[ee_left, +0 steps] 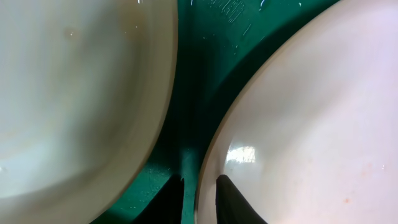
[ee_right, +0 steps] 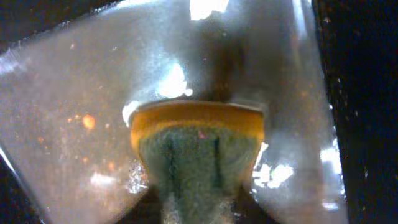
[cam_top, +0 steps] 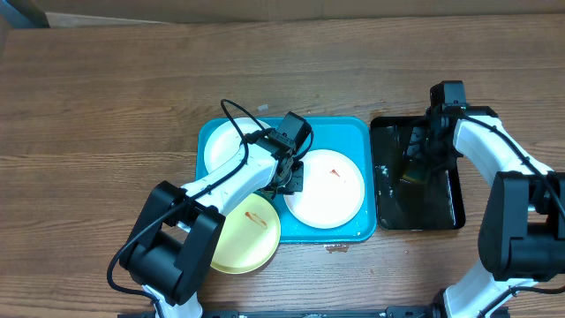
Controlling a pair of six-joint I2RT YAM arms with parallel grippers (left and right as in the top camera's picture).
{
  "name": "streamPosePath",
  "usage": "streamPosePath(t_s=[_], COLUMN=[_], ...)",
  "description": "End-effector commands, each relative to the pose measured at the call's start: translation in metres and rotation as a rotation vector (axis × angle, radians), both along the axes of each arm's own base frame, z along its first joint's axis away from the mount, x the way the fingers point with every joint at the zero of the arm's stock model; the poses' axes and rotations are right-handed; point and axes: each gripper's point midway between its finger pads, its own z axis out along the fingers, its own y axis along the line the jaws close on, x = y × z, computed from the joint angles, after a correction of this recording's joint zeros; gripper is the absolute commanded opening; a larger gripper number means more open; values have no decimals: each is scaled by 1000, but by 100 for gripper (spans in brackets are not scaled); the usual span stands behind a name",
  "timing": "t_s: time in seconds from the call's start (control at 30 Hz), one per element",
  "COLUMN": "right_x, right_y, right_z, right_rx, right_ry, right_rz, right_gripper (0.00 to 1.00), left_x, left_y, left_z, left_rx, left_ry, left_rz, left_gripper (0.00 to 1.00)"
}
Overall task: Clean dirty plates on tray and stack at the side
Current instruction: 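Close the right gripper on the sponge's narrow middle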
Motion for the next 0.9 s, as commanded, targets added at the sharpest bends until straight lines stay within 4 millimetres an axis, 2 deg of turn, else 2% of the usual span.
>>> streamPosePath(t_s=[0.0,0.13,0.2,0.4,0.47,0.6,0.67,0.73,0.83,0.87], right_x=[-1,-1,-2,-6,-6,-7,-8,-9,-11,-11], right_y=[4,6,6,6,6,6,6,6,6,6], right_z=[-2,-2,-2,-2,-2,-2,-2,-3,-3,-3], right_rx=[11,21,21,21,21,21,21,21,22,22], right_ry=[4,4,7,22,25,27,30,36,46,46], right_rz=[4,6,5,5,5,5,5,5,5,5], right_gripper=[11,9,11,35,46,50,47,37,9,5], left_x=[-1,-1,-1,-1,-1,-2,-2,-2,-1,-1], left_y=[3,3,3,3,3,3,3,3,3,3], left_z=[-7,-7,-7,-7,-7,-7,-7,-7,-7,-7], left_rx=[12,12,12,12,12,13,13,13,12,12], left_ry=[14,14,14,14,14,15,16,15,14,14], left_rz=[0,0,0,0,0,0,0,0,0,0], left_gripper=[24,26,26,26,26,26,23,19,12,10])
